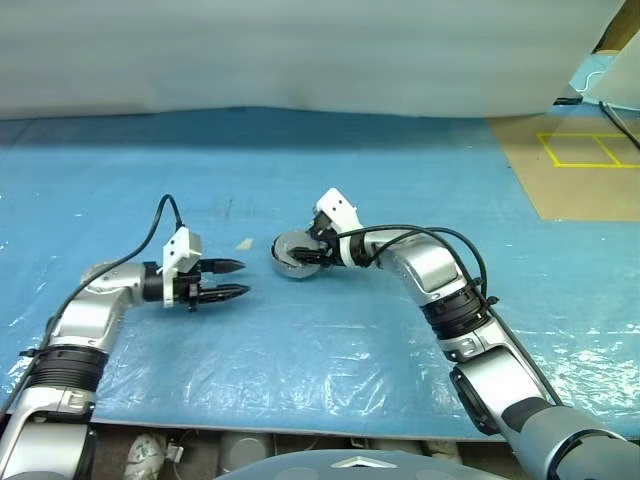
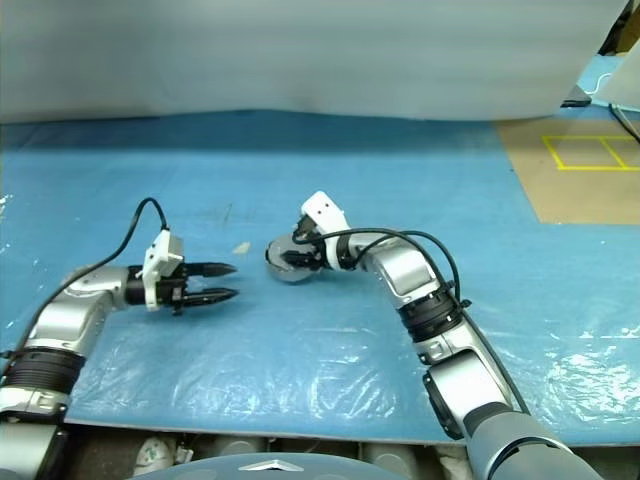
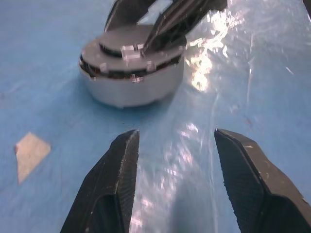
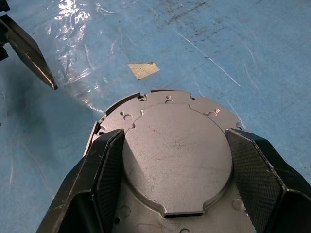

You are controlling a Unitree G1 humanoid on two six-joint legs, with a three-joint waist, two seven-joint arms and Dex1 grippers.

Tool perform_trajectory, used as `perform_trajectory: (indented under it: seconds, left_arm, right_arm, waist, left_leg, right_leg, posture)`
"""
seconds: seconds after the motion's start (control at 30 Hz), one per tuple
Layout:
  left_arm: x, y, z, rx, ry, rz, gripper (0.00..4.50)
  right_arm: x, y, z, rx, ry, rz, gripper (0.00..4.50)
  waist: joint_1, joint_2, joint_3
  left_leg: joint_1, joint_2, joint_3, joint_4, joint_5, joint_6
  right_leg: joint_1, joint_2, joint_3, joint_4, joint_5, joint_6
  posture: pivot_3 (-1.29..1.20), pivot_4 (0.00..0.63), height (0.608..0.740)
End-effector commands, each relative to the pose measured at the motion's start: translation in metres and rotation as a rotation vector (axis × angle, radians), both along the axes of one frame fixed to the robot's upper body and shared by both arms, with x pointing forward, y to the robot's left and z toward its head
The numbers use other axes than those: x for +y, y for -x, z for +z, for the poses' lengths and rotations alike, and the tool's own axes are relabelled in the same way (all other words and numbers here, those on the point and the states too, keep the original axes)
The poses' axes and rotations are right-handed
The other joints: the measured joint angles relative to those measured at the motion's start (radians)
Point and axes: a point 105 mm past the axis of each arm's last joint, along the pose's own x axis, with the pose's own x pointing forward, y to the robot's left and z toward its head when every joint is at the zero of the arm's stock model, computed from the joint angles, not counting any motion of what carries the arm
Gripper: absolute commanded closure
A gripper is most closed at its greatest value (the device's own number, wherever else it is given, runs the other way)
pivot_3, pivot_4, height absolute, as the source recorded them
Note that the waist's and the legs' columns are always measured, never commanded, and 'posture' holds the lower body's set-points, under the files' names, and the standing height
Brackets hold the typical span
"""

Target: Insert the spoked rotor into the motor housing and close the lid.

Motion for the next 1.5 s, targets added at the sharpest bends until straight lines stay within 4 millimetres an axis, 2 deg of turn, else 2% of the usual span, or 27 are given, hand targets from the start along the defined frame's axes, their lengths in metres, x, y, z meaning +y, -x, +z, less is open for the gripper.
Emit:
perform_trajectory:
  seconds: [0.03,0.1,0.23,0.33,0.53,0.6,0.7,0.8,1.1,1.17,1.27,1.33,1.4,1.5]
  left_arm:
    - [0.003,0.001,-0.002,-0.014,-0.024,-0.003,1.9]
    - [0.001,-0.001,-0.001,-0.032,-0.009,0.0,1.9]
    - [-0.007,-0.006,0.004,-0.074,0.031,0.008,1.9]
    - [-0.011,-0.006,0.002,-0.078,0.034,0.0,1.9]
    - [-0.019,-0.007,0.0,-0.086,0.041,-0.01,1.9]
    - [-0.021,-0.008,0.0,-0.088,0.043,-0.016,1.9]
    - [-0.023,-0.009,-0.001,-0.089,0.042,-0.024,1.9]
    - [-0.026,-0.01,-0.002,-0.092,0.041,-0.028,1.9]
    - [-0.031,-0.008,-0.005,-0.088,0.043,-0.037,1.9]
    - [-0.031,-0.008,-0.006,-0.087,0.042,-0.037,1.9]
    - [-0.032,-0.008,-0.007,-0.086,0.041,-0.037,1.9]
    - [-0.033,-0.009,-0.007,-0.085,0.041,-0.037,1.9]
    - [-0.034,-0.009,-0.007,-0.086,0.042,-0.038,1.9]
    - [-0.035,-0.01,-0.007,-0.089,0.043,-0.038,1.9]
  right_arm:
    - [0.002,0.004,-0.017,0.044,0.046,-0.005,1.55]
    - [0.005,0.004,-0.008,0.007,0.019,0.015,1.55]
    - [0.007,0.01,0.027,-0.041,-0.134,0.102,1.55]
    - [-0.011,0.021,0.018,-0.072,-0.039,0.19,1.55]
    - [-0.06,0.042,-0.012,-0.112,0.205,0.332,1.55]
    - [-0.071,0.045,-0.021,-0.13,0.278,0.363,1.55]
    - [-0.078,0.044,-0.023,-0.14,0.297,0.371,1.55]
    - [-0.072,0.036,-0.012,-0.152,0.23,0.33,1.55]
    - [-0.04,0.025,0.044,-0.046,-0.155,0.186,1.55]
    - [-0.036,0.021,0.048,-0.064,-0.133,0.16,1.55]
    - [-0.032,0.018,0.042,-0.079,-0.068,0.135,1.55]
    - [-0.032,0.009,0.019,-0.082,0.062,0.074,1.55]
    - [-0.03,0.005,0.001,-0.038,0.11,0.017,1.55]
    - [-0.016,0.012,0.004,-0.006,0.045,0.041,1.55]
  waist:
    - [0.0,0.0,0.0]
    - [0.0,0.0,0.0]
    - [0.0,0.0,0.0]
    - [0.003,0.0,0.0]
    - [0.012,-0.001,0.0]
    - [0.012,0.0,0.0]
    - [0.011,0.0,0.0]
    - [0.01,0.0,0.0]
    - [0.005,0.0,0.0]
    - [0.004,0.0,0.0]
    - [0.005,0.0,0.0]
    - [0.005,0.0,0.0]
    - [0.004,0.0,0.0]
    - [0.0,-0.001,0.0]
  left_leg:
    - [0.0,0.0,0.0,0.0,0.0,0.0]
    - [0.0,0.0,0.0,0.0,0.0,0.0]
    - [-0.001,0.0,0.0,0.0,0.0,0.0]
    - [-0.004,0.0,0.0,0.0,0.0,0.0]
    - [-0.006,0.0,0.0,-0.001,0.0,0.0]
    - [-0.006,0.001,-0.001,-0.001,0.0,0.0]
    - [-0.003,0.001,-0.001,-0.001,0.0,0.0]
    - [-0.002,0.001,-0.001,0.0,0.0,0.0]
    - [-0.005,0.001,0.0,0.002,0.0,0.001]
    - [-0.007,0.001,0.0,0.002,0.001,0.002]
    - [-0.008,0.001,-0.001,0.002,0.0,0.001]
    - [-0.008,0.001,-0.001,0.002,0.0,0.001]
    - [-0.008,0.001,-0.001,0.002,0.0,0.0]
    - [-0.006,0.001,-0.001,0.002,0.0,0.0]
  right_leg:
    - [0.0,0.0,0.0,0.0,0.0,0.0]
    - [0.0,0.0,0.0,0.0,0.0,0.0]
    - [-0.001,0.0,0.0,0.0,0.0,0.0]
    - [-0.002,0.0,0.0,-0.001,0.0,0.0]
    - [-0.001,0.0,-0.004,-0.005,0.003,0.004]
    - [-0.001,0.0,-0.004,-0.005,0.002,0.003]
    - [0.002,0.0,-0.004,-0.005,0.0,0.0]
    - [0.003,0.0,-0.003,-0.005,0.0,0.0]
    - [0.0,0.0,-0.003,-0.003,0.0,0.0]
    - [-0.002,0.0,-0.004,-0.003,0.0,0.0]
    - [-0.003,0.0,-0.004,-0.003,0.0,0.0]
    - [-0.003,0.0,-0.004,-0.003,0.0,0.0]
    - [-0.002,0.0,-0.004,-0.003,0.0,0.0]
    - [-0.001,0.0,-0.004,-0.003,0.0,0.0]
  posture:
    - [0.0,0.15,0.74]
    - [0.0,0.15,0.74]
    - [0.0,0.15,0.74]
    - [0.0,0.15,0.74]
    - [0.0,0.15,0.74]
    - [0.0,0.15,0.74]
    - [0.0,0.15,0.74]
    - [0.0,0.15,0.74]
    - [0.0,0.15,0.74]
    - [0.0,0.15,0.74]
    - [0.0,0.15,0.74]
    - [0.0,0.15,0.74]
    - [0.0,0.15,0.74]
    - [0.0,0.15,0.74]
